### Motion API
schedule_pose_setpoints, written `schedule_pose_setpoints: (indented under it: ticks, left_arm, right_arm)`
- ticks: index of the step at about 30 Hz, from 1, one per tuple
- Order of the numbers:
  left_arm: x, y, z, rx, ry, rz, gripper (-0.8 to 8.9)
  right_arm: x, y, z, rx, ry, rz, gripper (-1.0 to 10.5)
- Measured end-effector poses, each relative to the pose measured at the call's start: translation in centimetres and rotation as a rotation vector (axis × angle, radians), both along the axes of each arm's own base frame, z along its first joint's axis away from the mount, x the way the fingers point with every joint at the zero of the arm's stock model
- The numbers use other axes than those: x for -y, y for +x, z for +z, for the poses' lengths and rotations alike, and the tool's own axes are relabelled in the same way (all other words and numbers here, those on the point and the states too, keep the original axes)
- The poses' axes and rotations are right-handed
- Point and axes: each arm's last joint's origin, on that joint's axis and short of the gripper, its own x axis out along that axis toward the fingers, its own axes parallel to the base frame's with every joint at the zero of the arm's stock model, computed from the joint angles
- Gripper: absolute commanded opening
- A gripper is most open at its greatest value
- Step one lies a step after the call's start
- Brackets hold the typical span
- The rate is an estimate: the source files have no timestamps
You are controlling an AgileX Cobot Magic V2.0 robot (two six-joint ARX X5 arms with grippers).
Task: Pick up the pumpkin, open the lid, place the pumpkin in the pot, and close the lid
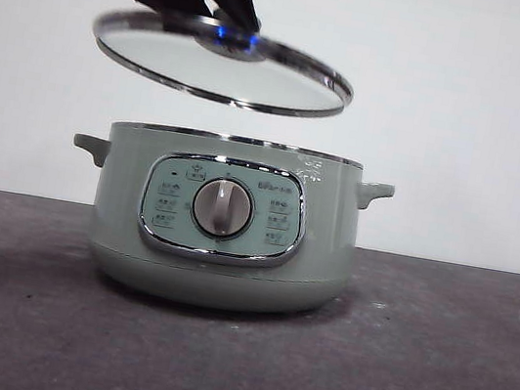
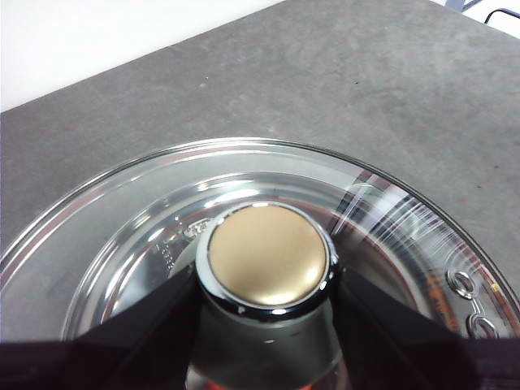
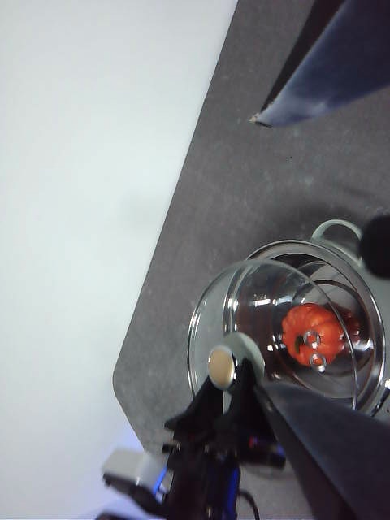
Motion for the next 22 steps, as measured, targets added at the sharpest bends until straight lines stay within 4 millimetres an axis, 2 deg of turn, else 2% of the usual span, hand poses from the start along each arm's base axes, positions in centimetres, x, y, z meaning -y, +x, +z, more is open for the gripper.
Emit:
schedule_pose_setpoints:
  ticks: [6, 13, 22]
  left_arm:
    - [0.9, 1.2, -1.7, -0.027, 0.014, -0.007, -0.09]
    - [1.5, 2.2, -3.5, -0.071, 0.039, -0.007, -0.09]
    - [1.7, 2.5, -4.0, -0.074, 0.043, -0.011, -0.09]
  right_arm:
    - [0.5, -1.0, 0.2, 0.005, 0.024, 0.039, 6.6]
    - [0.6, -1.1, 0.0, -0.014, 0.014, 0.043, 6.6]
    - [0.6, -1.1, 0.0, -0.018, 0.012, 0.046, 6.6]
